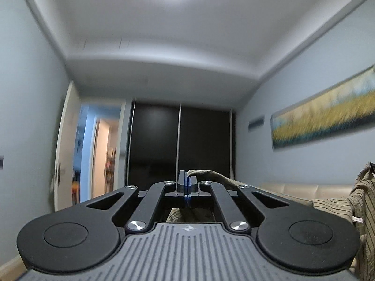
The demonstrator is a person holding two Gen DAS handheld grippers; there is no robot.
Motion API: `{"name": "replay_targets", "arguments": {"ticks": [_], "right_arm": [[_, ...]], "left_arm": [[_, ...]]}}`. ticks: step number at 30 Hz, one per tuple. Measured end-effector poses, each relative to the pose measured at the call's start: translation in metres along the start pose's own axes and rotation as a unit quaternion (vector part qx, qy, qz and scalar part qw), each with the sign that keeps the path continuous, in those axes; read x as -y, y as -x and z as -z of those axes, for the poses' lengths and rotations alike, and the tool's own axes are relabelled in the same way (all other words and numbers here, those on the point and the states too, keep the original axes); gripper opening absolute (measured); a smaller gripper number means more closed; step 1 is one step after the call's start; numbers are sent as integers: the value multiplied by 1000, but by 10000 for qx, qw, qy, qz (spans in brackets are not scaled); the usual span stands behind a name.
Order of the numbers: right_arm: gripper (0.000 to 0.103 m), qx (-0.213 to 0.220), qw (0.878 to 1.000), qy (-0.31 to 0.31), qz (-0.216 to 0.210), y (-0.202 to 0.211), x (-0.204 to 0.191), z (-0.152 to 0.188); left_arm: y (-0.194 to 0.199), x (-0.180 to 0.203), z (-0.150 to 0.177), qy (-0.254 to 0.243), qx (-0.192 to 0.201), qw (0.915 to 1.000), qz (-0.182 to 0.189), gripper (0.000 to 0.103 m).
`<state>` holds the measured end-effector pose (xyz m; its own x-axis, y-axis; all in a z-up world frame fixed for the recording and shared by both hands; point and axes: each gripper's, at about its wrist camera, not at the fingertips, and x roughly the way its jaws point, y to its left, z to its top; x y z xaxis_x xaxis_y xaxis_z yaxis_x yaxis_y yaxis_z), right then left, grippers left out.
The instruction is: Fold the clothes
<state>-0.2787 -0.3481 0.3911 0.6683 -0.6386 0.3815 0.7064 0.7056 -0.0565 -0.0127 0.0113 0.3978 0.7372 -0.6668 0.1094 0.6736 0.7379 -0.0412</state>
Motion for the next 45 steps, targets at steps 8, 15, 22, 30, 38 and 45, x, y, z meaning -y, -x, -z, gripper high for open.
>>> {"name": "replay_targets", "arguments": {"ticks": [8,15,22,30,38,45], "right_arm": [[1,-1704,9832,444,-489,-97,-59,144],[1,-2760,9524,999,-825,-162,-119,277],[1,-3596,9163,1477,-960,-227,-162,398],[1,-4152,8858,1822,-986,-266,-187,492],[2,-4656,8543,1969,-1209,-288,-209,564],[28,-5022,8358,1846,-1230,-292,-204,574]], "left_arm": [[-116,-57,109,30,-1685,9833,-694,0],[-206,-95,217,128,-2783,9538,-1123,0],[-282,-104,315,4,-3569,9247,-1328,0],[-354,-108,402,-76,-4174,8969,-1461,0],[-385,-111,466,-81,-4743,8678,-1479,0],[-380,-120,484,41,-4936,8573,-1464,24]]}}
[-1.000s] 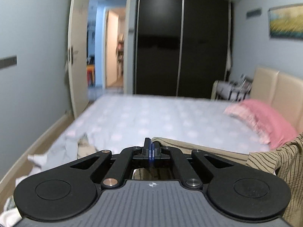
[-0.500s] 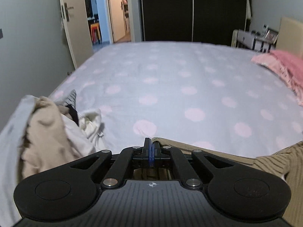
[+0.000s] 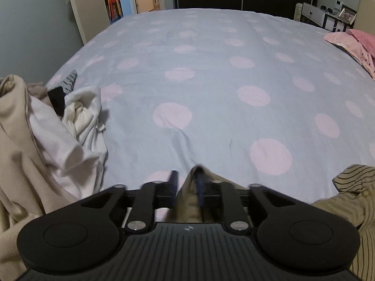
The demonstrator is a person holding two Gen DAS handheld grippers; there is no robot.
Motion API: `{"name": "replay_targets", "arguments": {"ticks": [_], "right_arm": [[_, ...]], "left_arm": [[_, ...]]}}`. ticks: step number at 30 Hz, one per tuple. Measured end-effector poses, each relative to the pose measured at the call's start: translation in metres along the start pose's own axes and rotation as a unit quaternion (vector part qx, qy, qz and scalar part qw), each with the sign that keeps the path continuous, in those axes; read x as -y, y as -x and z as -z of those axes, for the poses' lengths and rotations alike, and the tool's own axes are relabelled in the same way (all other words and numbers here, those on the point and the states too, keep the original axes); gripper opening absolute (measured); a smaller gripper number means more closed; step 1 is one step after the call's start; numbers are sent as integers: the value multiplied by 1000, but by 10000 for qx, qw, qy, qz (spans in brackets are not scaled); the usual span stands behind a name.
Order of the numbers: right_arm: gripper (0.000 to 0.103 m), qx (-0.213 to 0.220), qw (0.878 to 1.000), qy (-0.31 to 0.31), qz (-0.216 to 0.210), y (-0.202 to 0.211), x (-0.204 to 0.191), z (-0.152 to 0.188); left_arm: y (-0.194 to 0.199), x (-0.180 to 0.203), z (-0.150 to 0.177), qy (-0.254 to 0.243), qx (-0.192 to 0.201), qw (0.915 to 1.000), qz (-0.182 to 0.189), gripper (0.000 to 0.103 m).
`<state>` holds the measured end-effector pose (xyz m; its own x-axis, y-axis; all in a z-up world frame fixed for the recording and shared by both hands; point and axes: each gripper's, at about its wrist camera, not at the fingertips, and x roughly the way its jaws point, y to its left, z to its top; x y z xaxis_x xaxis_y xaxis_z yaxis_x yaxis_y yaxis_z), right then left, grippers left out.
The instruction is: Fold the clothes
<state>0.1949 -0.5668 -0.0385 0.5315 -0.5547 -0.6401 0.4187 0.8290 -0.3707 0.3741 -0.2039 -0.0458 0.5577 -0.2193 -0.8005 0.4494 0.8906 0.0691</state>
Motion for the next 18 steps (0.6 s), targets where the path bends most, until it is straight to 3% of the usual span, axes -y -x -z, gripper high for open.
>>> {"name": "replay_targets", "arguments": {"ticks": [1,7,13,18], "right_arm": [[34,-29,10000,-69,-4,1,4,0],[35,-134,9986,-488,-130,18,35,12],[35,-249,9940,-893,-573,38,51,39],[33,-132,9862,-1093,-1237,58,34,59]], "left_arm": [[2,-2,2,-9,10,10000,-34,25],[19,-20,14,13,109,9999,-19,27],[39,-16,35,-100,157,9986,497,27],[55,7,59,-305,223,9936,1061,27]]}}
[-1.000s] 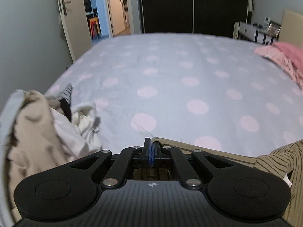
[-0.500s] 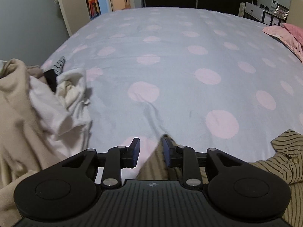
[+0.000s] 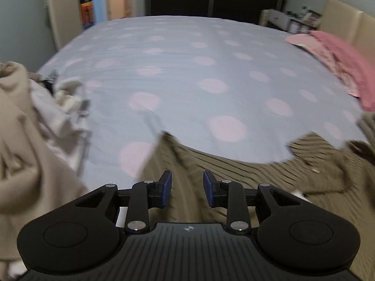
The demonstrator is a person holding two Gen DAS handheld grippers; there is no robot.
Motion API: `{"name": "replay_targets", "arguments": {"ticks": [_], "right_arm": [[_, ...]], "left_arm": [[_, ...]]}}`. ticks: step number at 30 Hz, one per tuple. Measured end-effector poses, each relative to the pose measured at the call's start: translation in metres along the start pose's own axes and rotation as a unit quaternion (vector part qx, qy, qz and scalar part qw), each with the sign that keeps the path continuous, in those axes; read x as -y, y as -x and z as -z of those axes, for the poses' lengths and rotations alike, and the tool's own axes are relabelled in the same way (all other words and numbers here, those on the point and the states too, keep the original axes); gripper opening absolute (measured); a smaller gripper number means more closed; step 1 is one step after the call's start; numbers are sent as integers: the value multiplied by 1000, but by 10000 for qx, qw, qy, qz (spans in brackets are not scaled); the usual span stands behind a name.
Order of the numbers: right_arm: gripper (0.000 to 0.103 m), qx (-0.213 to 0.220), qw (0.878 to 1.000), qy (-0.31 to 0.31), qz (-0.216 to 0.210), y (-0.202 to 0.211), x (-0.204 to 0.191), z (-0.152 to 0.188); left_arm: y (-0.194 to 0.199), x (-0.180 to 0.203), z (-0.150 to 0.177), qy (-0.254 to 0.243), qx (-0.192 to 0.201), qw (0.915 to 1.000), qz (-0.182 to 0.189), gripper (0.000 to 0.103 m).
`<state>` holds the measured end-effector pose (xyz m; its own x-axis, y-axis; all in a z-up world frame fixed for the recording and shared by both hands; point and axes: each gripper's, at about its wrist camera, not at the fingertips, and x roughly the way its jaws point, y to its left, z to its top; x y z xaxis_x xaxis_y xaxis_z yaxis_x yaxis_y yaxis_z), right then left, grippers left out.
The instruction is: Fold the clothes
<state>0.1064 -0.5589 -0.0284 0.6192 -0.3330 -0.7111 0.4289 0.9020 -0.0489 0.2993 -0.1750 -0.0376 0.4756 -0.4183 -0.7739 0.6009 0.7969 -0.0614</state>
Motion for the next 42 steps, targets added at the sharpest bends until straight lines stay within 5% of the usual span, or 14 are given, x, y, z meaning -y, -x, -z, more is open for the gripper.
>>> {"name": "replay_targets", "arguments": {"ticks": [6,12,21,22,24,25,28,35,42], "right_arm": [[35,47,9968,235,-759,5,-45,15],[47,-23,9924,19,-1232,-19,-79,-7],[62,-773,9879,-350,-1295,-101,-116,-51],[59,-882,9868,-377,-1302,-108,-117,-50],[38,-1041,9834,-390,-1431,-115,-117,-48],[23,-1096,9822,-362,-1484,-116,-117,-47],[4,-981,9831,-184,-1534,-108,-113,-50],[4,-266,9887,-66,-1474,-82,-83,-87],[0,2,9957,42,-929,-102,-80,-110]], "left_arm": [[-12,39,20,-589,-233,9976,267,44],[-37,57,28,-941,-526,9941,60,44],[-49,61,36,-1606,-749,9842,-4,45],[-50,62,38,-1704,-774,9823,-10,44],[-52,59,36,-1700,-826,9820,-20,16],[-54,58,35,-1663,-852,9824,-23,10],[-51,53,19,-1480,-698,9865,73,1],[-55,54,-64,-682,-240,9962,489,0],[-116,56,-120,426,-271,9978,436,1]]}}
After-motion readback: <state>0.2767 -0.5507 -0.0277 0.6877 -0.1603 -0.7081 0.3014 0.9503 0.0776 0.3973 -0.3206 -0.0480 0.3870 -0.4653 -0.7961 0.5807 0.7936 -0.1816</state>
